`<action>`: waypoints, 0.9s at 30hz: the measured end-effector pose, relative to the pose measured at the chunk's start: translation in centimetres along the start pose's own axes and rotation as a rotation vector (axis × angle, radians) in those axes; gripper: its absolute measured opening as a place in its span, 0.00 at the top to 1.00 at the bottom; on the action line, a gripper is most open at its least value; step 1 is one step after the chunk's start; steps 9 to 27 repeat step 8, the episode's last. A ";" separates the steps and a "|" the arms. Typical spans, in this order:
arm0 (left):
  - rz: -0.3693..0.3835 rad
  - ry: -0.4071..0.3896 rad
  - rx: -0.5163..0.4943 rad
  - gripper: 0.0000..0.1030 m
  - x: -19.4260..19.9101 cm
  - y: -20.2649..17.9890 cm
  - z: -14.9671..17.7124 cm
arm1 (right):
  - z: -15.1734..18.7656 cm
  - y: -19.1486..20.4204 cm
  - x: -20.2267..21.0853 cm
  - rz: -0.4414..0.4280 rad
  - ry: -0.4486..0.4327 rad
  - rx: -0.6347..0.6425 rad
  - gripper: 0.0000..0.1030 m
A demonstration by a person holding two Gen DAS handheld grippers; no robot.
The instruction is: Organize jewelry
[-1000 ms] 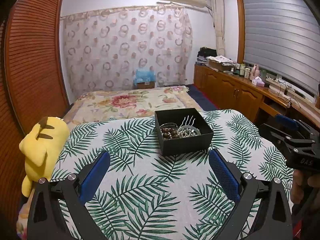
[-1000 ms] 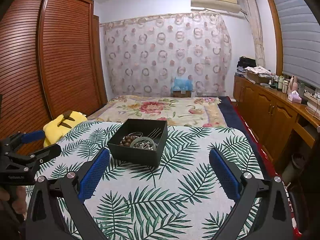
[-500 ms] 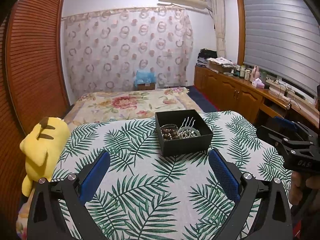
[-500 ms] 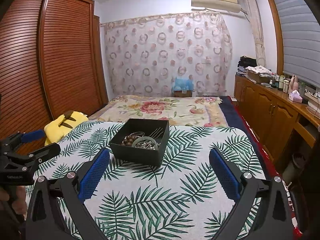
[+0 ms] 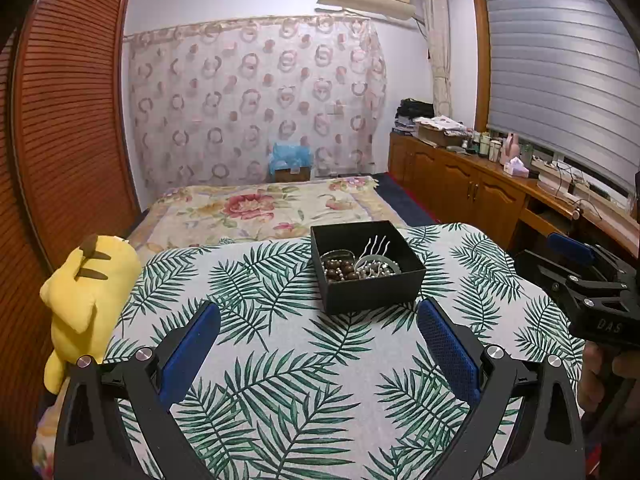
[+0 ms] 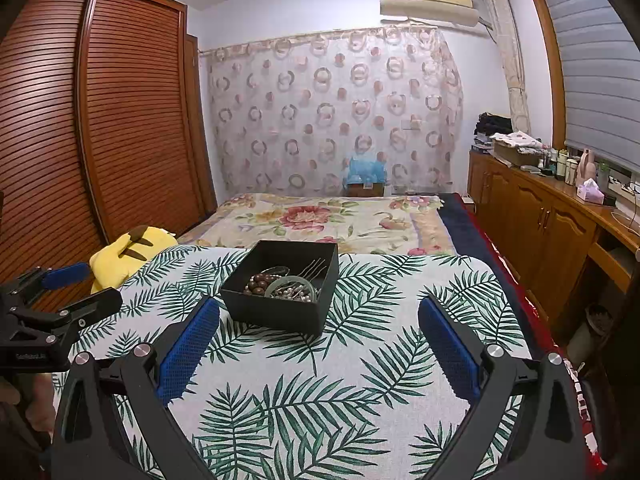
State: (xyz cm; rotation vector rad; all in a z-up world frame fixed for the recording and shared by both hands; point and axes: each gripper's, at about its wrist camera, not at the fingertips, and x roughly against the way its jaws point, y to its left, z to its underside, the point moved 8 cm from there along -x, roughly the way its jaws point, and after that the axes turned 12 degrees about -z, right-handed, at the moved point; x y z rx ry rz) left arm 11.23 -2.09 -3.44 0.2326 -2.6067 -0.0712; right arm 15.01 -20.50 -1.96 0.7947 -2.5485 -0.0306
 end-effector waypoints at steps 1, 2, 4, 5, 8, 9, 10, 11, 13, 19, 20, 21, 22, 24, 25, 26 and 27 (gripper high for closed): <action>0.001 -0.001 0.001 0.08 0.0 0.0 0.0 | 0.1 -0.1 0.0 0.000 0.000 0.000 0.03; 0.001 -0.001 0.000 0.08 0.2 0.1 -0.2 | 0.1 -0.1 0.1 0.001 0.000 -0.001 0.03; 0.006 0.004 -0.001 0.08 0.3 0.1 -0.2 | 0.1 -0.1 0.1 0.000 0.000 -0.001 0.03; 0.007 0.003 0.001 0.08 0.3 0.1 -0.3 | 0.1 -0.1 0.0 0.000 -0.001 0.000 0.03; 0.005 0.001 -0.001 0.08 0.3 0.1 -0.5 | 0.1 -0.1 0.0 0.001 0.001 -0.002 0.03; 0.005 0.001 -0.001 0.08 0.3 0.1 -0.5 | 0.1 -0.1 0.0 0.001 0.001 -0.002 0.03; 0.005 0.001 -0.001 0.08 0.3 0.1 -0.5 | 0.1 -0.1 0.0 0.001 0.001 -0.002 0.03; 0.005 0.001 -0.001 0.08 0.3 0.1 -0.5 | 0.1 -0.1 0.0 0.001 0.001 -0.002 0.03; 0.005 0.001 -0.001 0.08 0.3 0.1 -0.5 | 0.1 -0.1 0.0 0.001 0.001 -0.002 0.03; 0.005 0.001 -0.001 0.08 0.3 0.1 -0.5 | 0.1 -0.1 0.0 0.001 0.001 -0.002 0.03; 0.005 0.001 -0.001 0.08 0.3 0.1 -0.5 | 0.1 -0.1 0.0 0.001 0.001 -0.002 0.03; 0.005 0.001 -0.001 0.08 0.3 0.1 -0.5 | 0.1 -0.1 0.0 0.001 0.001 -0.002 0.03; 0.005 0.001 -0.001 0.08 0.3 0.1 -0.5 | 0.1 -0.1 0.0 0.001 0.001 -0.002 0.03; 0.005 0.001 -0.001 0.08 0.3 0.1 -0.5 | 0.1 -0.1 0.0 0.001 0.001 -0.002 0.03; 0.005 0.001 -0.001 0.08 0.3 0.1 -0.5 | 0.1 -0.1 0.0 0.001 0.001 -0.002 0.03; 0.005 0.001 -0.001 0.08 0.3 0.1 -0.5 | 0.1 -0.1 0.0 0.001 0.001 -0.002 0.03; 0.005 0.001 -0.001 0.08 0.3 0.1 -0.5 | 0.1 -0.1 0.0 0.001 0.001 -0.002 0.03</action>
